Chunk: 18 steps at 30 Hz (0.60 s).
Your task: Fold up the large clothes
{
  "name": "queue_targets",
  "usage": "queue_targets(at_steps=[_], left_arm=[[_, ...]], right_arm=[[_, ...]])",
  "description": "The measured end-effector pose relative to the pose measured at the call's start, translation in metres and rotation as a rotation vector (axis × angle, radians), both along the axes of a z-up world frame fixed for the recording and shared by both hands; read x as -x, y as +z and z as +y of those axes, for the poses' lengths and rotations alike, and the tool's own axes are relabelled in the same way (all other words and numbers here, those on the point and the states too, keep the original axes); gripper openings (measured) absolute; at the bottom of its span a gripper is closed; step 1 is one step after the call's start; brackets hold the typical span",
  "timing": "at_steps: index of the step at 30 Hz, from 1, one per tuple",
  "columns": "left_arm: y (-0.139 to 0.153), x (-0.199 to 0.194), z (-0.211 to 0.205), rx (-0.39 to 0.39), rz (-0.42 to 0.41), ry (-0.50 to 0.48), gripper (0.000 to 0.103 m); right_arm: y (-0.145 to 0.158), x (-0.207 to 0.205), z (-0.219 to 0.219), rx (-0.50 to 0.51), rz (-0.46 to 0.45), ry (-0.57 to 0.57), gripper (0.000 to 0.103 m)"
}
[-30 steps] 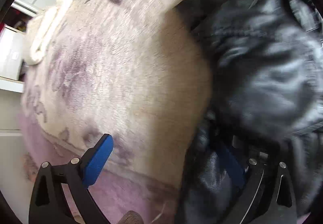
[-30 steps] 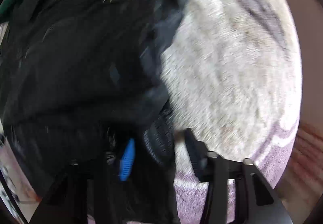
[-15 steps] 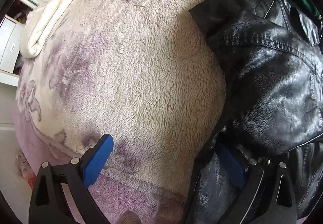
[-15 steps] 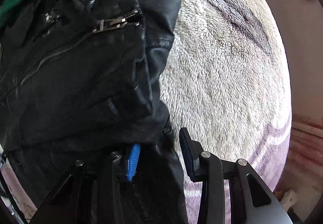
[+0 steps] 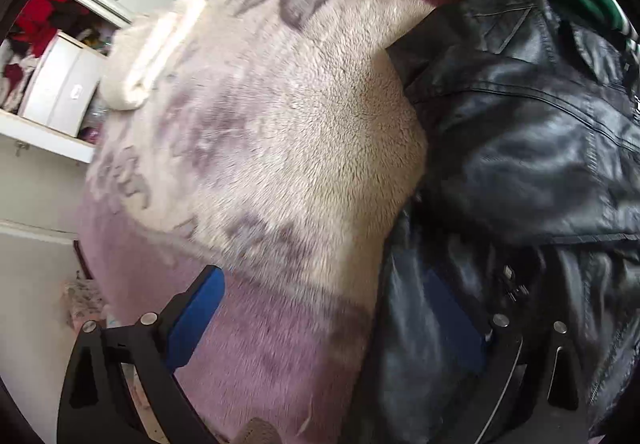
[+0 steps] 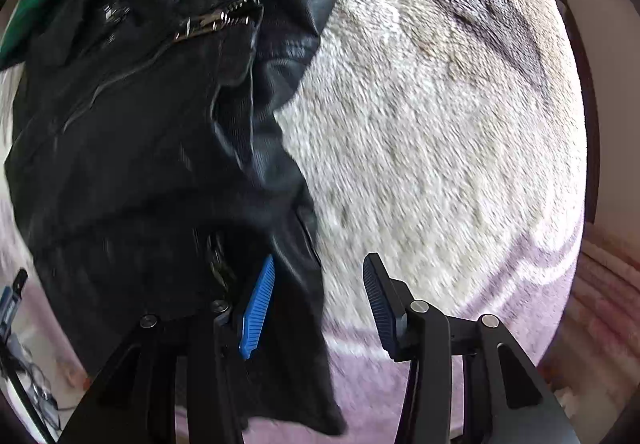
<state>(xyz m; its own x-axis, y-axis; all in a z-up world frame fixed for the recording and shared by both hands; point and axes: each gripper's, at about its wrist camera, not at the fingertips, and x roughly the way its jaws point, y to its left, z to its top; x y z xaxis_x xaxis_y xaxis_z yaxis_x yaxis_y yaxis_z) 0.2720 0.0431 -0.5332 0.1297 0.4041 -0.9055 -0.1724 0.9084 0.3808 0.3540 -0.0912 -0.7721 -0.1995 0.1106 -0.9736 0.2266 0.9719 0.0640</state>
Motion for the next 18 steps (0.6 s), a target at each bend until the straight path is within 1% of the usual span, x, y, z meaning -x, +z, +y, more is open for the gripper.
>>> queue_targets(at_steps=[1,2,3,4,6,9,10,11,13,14,15,16,18], left_arm=[[0.006,0.006,-0.009,-0.015,0.000,0.001,0.103],[0.013,0.015,-0.027,-0.034,0.008,0.001,0.103],[0.015,0.024,-0.042,-0.042,0.014,0.001,0.103],[0.019,0.034,-0.061,-0.055,0.020,-0.004,0.103],[0.026,0.048,-0.105,-0.092,0.047,-0.035,0.103],[0.022,0.071,-0.174,-0.127,0.086,-0.115,0.103],[0.016,0.081,-0.206,-0.127,0.103,-0.154,0.103],[0.012,0.088,-0.229,-0.124,0.121,-0.180,0.103],[-0.003,0.105,-0.285,-0.083,0.172,-0.248,0.103],[-0.009,0.112,-0.303,-0.071,0.180,-0.272,0.103],[-0.017,0.119,-0.326,-0.065,0.190,-0.301,0.103],[-0.024,0.126,-0.348,-0.064,0.203,-0.328,0.103],[-0.041,0.135,-0.385,-0.091,0.215,-0.380,0.103]], right_arm=[[0.007,0.007,-0.002,-0.013,0.004,0.020,0.048],[0.013,0.016,-0.006,-0.022,0.008,0.043,0.049],[0.018,0.023,-0.009,-0.026,0.009,0.059,0.049],[0.025,0.033,-0.015,-0.029,0.006,0.080,0.051],[0.038,0.054,-0.029,0.001,0.010,0.131,0.058],[0.051,0.087,-0.056,0.030,0.025,0.175,0.059],[0.053,0.101,-0.065,0.040,0.029,0.181,0.059],[0.057,0.112,-0.078,0.047,0.032,0.182,0.059],[0.061,0.126,-0.105,0.074,0.040,0.176,0.059],[0.062,0.134,-0.124,0.089,0.043,0.165,0.059],[0.060,0.108,-0.136,0.096,0.046,0.151,0.059],[0.059,0.109,-0.152,0.108,0.052,0.127,0.059],[0.051,0.110,-0.186,0.137,0.070,0.064,0.059]])
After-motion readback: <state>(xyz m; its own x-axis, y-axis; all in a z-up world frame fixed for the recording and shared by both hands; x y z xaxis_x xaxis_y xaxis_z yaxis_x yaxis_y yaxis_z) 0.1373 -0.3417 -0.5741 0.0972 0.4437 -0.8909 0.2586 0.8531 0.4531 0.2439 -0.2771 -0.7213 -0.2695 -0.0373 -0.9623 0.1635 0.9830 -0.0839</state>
